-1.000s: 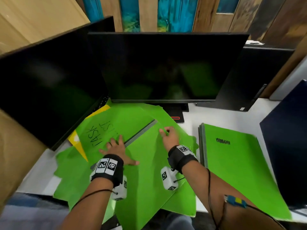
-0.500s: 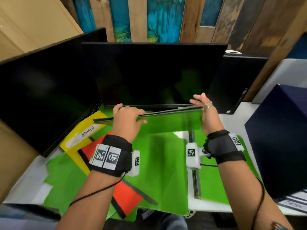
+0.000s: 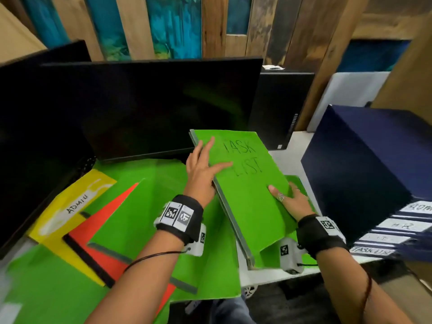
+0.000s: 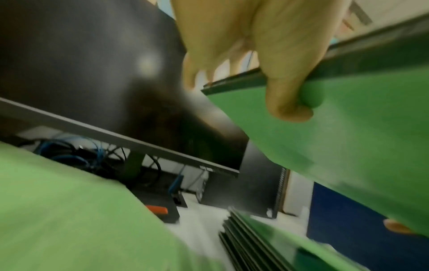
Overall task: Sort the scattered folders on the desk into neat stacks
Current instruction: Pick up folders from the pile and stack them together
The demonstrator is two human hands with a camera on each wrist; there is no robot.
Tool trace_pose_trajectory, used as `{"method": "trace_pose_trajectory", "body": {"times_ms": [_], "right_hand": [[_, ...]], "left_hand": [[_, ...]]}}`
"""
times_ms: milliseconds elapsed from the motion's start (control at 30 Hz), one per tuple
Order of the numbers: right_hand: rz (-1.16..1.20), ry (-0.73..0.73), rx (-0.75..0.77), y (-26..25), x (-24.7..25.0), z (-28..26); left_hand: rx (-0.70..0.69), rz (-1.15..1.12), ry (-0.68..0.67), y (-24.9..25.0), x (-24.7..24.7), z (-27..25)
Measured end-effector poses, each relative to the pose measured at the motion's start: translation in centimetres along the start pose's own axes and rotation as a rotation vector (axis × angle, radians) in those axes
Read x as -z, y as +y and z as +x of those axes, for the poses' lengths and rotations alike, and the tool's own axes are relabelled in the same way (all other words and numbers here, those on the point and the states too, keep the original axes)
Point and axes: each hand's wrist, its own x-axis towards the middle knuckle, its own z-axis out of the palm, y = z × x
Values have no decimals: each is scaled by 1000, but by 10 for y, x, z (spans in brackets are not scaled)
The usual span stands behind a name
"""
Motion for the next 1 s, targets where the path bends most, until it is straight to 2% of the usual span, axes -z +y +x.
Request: {"method": "trace_pose_trajectory", "body": {"times_ms": [100,200,367,467,600,700,800,867,933,1000], "right_hand": [[-179,107,-115,26,11,11],[-430,169,-210,41,20,5],[-558,175,-324,60,16,8],[-583,186,-376,63,15,13],[-608,170,-426,60,10,13],[-671,173,-378,43,7,8],[-743,140,-137,10,-3,1],[-664,40,112,-13,-18,-5],[-565,-68,319,-35,-38,-11],[-526,-174,437,-53,-62,-14]], "left_hand": [[215,-39,-342,5,-31,-5],[254,-57,-637,19,-64,-16],[231,-39,-856,16,-92,-25],[217,-106,-914,6,-97,-28],[251,-169,-915,3,-109,-26],[175,-254,-864,-1,-116,-27],[186,-454,-667,-7,-112,-29],[288,-541,-484,-15,-104,-30],[401,-520,-335,-35,-92,-30],[505,-362,-244,-69,-73,-33]]}}
